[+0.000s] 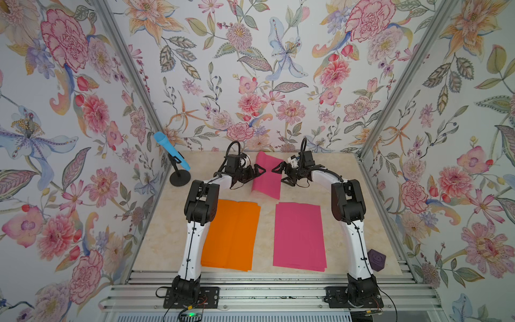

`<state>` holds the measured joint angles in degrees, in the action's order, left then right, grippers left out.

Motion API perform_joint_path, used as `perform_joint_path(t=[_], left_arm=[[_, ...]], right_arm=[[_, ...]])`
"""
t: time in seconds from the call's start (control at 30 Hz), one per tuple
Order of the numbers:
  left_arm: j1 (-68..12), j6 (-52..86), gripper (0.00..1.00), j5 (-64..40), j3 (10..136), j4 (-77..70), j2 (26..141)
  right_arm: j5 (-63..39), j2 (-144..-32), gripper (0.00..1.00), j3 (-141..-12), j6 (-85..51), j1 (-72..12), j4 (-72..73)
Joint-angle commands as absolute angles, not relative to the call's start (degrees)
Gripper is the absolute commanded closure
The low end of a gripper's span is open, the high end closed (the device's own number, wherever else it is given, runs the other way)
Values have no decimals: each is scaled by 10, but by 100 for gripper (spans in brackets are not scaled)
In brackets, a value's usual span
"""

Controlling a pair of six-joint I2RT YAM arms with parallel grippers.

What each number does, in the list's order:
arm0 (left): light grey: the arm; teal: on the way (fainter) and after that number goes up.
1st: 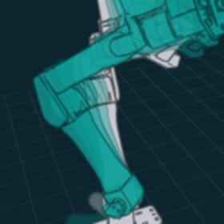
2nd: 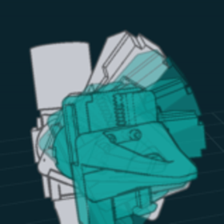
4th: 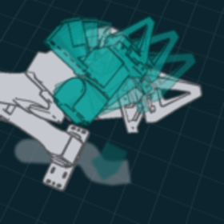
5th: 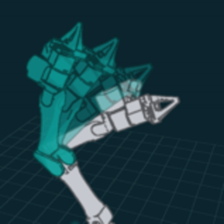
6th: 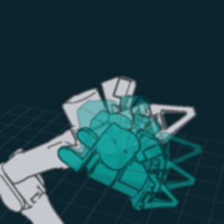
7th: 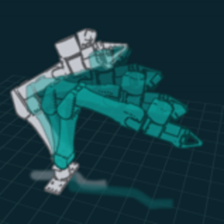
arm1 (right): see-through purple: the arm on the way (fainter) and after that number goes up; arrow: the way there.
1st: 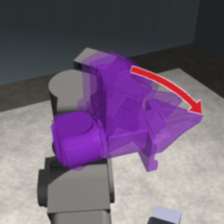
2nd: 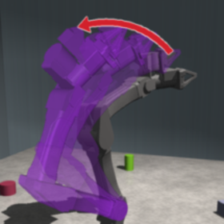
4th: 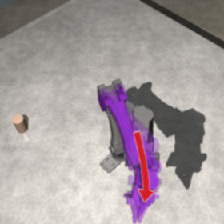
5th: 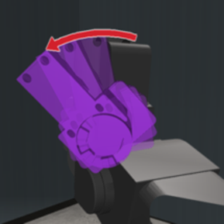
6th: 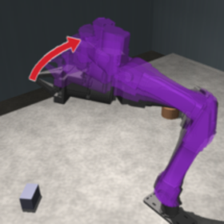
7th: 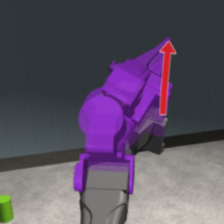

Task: Sort the scattered colored papers by color
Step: Pick up the colored paper from the center of the board.

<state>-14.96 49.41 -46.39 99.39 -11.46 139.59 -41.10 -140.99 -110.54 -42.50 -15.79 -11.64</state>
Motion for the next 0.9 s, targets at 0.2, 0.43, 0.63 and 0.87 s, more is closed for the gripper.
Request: perform_joint_path(t=[0.2, 0.43, 0.63, 0.87], left_arm=[[-162, 732, 0, -559, 940, -419, 1389], [-165, 785, 0, -572, 935, -502, 1386], [-164, 650, 0, -541, 951, -319, 1382], [-169, 656, 0, -555, 963, -316, 1393]], right_arm=[[-384, -1433, 0, -1084, -423, -159, -155], [-384, -1433, 0, -1078, -420, -156, -155], [-384, -1432, 0, -1080, -421, -156, -155], [-384, -1433, 0, -1080, -421, -152, -156]])
